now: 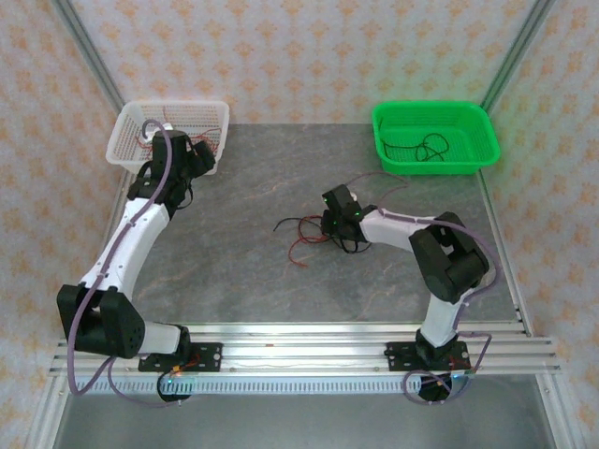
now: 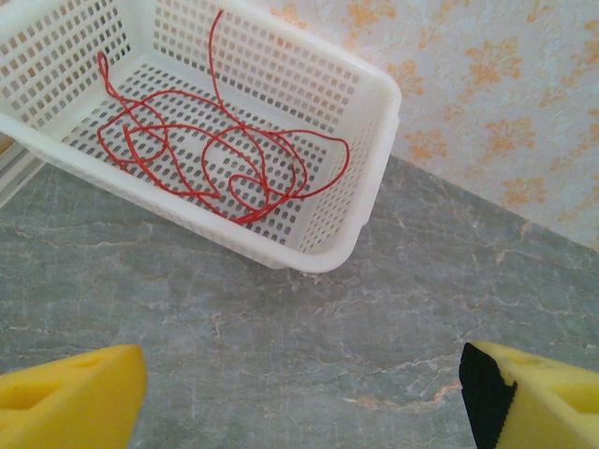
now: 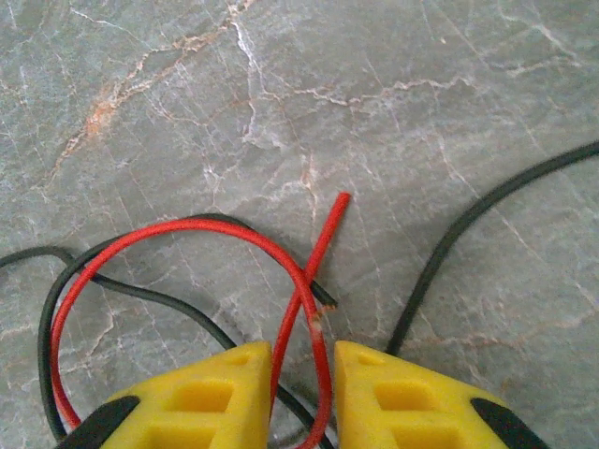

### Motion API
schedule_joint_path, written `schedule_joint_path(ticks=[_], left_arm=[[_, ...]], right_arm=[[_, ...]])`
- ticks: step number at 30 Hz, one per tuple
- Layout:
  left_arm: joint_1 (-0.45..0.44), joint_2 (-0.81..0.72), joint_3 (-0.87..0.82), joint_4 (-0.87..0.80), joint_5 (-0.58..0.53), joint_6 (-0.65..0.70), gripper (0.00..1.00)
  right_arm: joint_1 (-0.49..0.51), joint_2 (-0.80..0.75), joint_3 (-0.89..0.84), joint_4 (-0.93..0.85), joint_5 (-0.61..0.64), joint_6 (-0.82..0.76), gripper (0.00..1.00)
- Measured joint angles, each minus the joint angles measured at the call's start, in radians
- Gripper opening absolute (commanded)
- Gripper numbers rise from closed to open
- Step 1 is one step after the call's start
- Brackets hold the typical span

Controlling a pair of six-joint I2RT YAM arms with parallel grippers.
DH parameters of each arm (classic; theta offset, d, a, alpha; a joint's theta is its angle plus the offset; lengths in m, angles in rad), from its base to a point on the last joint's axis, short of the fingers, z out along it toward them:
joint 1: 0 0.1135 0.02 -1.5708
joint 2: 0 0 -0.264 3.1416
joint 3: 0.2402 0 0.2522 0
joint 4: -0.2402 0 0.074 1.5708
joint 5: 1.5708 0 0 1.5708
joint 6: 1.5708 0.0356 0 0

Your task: Untangle the cables

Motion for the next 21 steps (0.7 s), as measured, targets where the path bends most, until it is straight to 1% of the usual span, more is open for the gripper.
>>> schedule_joint_path(ticks=[9,12,14,16,21], left_arm=[[-0.005,-0.01,-0.004,0.005,0.001,0.0,0.88],[-0.013,-0.016,-0.004,0.005,0.002,0.0,0.88],[-0.016,-0.021,-0.004,0.005,0.006,-0.001,0.88],[-0.02,-0.026,-0.004,0.005,0.009,-0.006,0.88],[-0.027,-0.038,-0.004,0.003,0.01,-0.016,0.88]], right_arm=[[-0.007,0.023,0.008,0.009,0.0,-0.003,0.21],[-0.007,0.023,0.008,0.014,0.0,-0.004,0.15],[-0.007,0.023,0.008,0.016,0.0,-0.008,0.08],[-0.007,0.023,0.008,0.019,-0.001,-0.01,0.0],[-0.007,0.022,0.008,0.022,-0.002,-0.01,0.0]])
